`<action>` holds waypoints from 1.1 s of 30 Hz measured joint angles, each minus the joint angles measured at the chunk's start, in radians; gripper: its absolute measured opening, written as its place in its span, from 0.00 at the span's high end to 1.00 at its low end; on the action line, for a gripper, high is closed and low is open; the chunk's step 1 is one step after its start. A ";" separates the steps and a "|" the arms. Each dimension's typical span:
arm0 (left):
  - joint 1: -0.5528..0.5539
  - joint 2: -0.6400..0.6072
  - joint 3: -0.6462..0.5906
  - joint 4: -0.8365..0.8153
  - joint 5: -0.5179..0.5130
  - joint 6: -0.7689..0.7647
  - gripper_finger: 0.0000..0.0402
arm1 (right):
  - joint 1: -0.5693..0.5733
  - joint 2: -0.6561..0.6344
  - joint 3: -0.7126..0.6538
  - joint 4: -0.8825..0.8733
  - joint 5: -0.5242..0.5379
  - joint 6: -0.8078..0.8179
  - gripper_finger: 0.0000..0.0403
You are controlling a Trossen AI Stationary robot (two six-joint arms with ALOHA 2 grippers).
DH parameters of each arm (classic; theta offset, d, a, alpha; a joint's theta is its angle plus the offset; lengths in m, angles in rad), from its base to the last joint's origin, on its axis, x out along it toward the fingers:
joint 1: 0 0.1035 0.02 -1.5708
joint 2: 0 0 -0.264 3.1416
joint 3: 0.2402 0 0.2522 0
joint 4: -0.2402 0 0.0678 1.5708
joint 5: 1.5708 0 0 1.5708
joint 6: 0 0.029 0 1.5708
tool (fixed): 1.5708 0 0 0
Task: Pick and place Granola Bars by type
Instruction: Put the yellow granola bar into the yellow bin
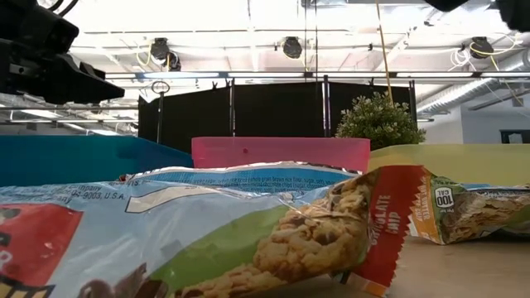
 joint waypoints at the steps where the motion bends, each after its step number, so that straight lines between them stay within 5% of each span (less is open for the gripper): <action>1: 0.000 0.000 0.000 -0.003 0.000 0.000 0.90 | 0.006 0.004 0.001 0.007 0.000 -0.007 0.59; 24: 0.000 0.000 0.001 -0.009 0.002 -0.001 0.90 | 0.050 0.204 -0.005 0.070 -0.002 -0.095 0.54; 33: 0.000 0.000 0.001 -0.008 0.001 0.004 0.90 | 0.048 0.196 -0.122 0.180 -0.032 -0.097 0.54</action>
